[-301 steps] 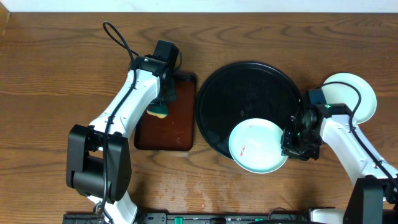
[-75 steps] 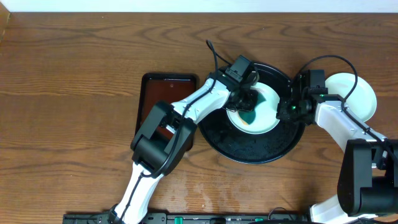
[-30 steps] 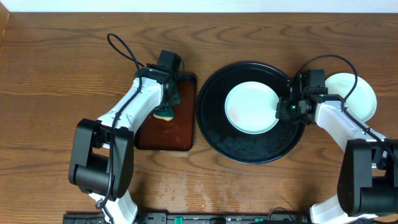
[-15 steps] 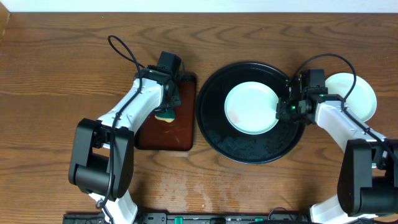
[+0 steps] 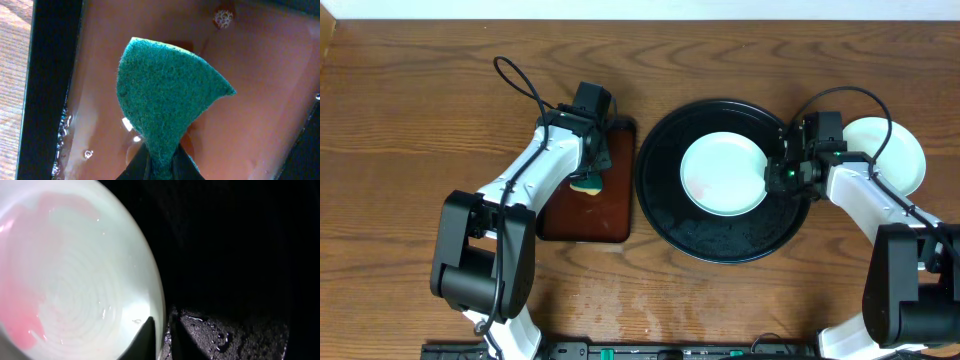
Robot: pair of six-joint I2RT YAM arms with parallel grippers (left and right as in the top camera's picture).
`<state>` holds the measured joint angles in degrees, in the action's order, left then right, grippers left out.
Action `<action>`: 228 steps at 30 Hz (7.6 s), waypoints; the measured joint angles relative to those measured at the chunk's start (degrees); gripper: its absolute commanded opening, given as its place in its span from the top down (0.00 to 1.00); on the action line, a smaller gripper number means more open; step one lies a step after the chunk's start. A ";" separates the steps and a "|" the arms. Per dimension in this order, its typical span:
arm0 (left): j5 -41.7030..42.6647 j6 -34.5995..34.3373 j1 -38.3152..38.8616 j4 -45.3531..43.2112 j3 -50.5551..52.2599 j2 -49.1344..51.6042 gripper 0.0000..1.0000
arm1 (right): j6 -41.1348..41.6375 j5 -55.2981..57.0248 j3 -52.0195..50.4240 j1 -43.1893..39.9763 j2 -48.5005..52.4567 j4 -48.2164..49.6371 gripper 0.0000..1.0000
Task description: Clean dirty plates on tray and stack at the side
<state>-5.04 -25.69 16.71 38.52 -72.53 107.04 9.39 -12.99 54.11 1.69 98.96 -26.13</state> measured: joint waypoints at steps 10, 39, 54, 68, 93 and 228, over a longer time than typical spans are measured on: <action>0.00 0.07 0.00 0.00 0.00 0.00 0.92 | 0.42 -0.68 -2.58 0.02 -0.02 3.61 0.99; 0.00 4.79 0.00 0.22 0.04 -6.64 0.93 | -1.05 23.37 18.27 12.15 -11.28 -15.89 0.99; 0.02 6.10 0.00 0.46 0.04 -6.64 0.92 | -11.13 68.00 18.32 39.93 -11.28 -8.07 0.99; 0.00 6.23 0.00 0.66 0.07 -6.64 0.92 | -31.98 87.97 18.84 52.39 -11.28 7.34 0.99; 0.17 6.23 0.00 0.68 0.09 -6.64 0.92 | 5.79 27.78 19.21 14.64 -11.26 -13.53 0.99; 0.24 6.38 0.00 -18.01 11.87 -5.14 0.54 | -3.78 3.85 20.02 5.18 -2.73 -22.91 0.01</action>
<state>-4.80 -19.31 16.71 20.51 -60.66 101.91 5.61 -9.15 74.13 6.87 96.23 -49.04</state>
